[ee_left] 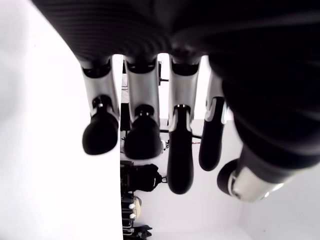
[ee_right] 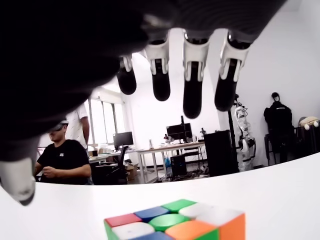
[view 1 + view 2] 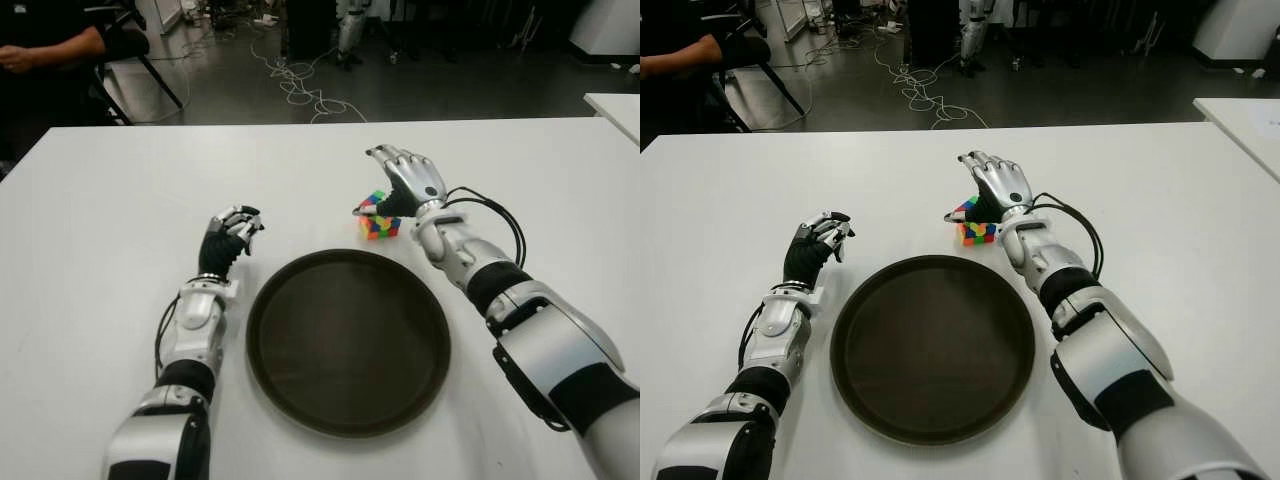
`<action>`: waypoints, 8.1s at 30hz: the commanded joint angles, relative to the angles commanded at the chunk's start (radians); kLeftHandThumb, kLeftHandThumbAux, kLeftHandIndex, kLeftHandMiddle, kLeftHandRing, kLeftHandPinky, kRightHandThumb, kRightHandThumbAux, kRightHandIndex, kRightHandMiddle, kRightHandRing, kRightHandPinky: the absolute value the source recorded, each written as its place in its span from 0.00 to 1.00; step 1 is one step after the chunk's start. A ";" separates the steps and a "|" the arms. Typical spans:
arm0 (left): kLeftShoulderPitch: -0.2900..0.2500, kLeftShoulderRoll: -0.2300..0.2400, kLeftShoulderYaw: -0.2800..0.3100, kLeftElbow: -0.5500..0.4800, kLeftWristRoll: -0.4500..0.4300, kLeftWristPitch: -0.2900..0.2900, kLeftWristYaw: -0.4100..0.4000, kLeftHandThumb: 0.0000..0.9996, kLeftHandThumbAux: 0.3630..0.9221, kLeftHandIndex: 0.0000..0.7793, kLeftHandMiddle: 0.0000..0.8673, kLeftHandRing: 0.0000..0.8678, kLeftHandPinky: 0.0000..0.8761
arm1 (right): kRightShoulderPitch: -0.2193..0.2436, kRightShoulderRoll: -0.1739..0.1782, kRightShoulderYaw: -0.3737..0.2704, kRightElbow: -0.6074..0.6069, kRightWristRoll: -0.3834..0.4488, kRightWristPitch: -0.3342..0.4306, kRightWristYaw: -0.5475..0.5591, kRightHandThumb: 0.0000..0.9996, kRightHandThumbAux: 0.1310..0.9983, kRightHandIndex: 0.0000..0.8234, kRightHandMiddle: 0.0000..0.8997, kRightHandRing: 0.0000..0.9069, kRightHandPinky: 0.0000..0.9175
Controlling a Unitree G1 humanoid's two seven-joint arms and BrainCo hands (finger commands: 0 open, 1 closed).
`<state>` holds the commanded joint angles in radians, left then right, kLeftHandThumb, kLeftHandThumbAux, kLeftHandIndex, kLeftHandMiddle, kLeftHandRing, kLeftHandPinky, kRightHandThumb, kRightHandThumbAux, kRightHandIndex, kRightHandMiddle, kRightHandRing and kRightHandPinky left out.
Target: Pick up the Rubik's Cube and put it in the plate
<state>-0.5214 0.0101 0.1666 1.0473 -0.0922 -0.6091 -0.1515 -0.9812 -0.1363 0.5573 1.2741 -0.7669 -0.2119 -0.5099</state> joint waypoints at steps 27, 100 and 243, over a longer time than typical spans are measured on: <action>0.006 -0.004 0.000 -0.003 -0.001 -0.018 -0.003 0.86 0.53 0.53 0.65 0.89 0.90 | -0.006 0.038 0.042 0.032 -0.007 0.033 -0.004 0.05 0.48 0.14 0.20 0.23 0.32; 0.017 -0.006 -0.023 -0.026 0.005 -0.015 0.002 0.86 0.53 0.54 0.66 0.86 0.85 | 0.058 0.030 0.032 0.096 0.007 0.068 0.111 0.12 0.49 0.22 0.33 0.37 0.42; 0.046 -0.010 -0.039 -0.082 0.028 0.012 0.019 0.85 0.53 0.54 0.68 0.87 0.86 | 0.000 -0.008 0.153 0.088 -0.053 0.084 0.427 0.00 0.53 0.35 0.45 0.49 0.48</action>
<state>-0.4753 -0.0002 0.1280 0.9657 -0.0641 -0.5975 -0.1325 -0.9816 -0.1444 0.7100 1.3617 -0.8200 -0.1278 -0.0826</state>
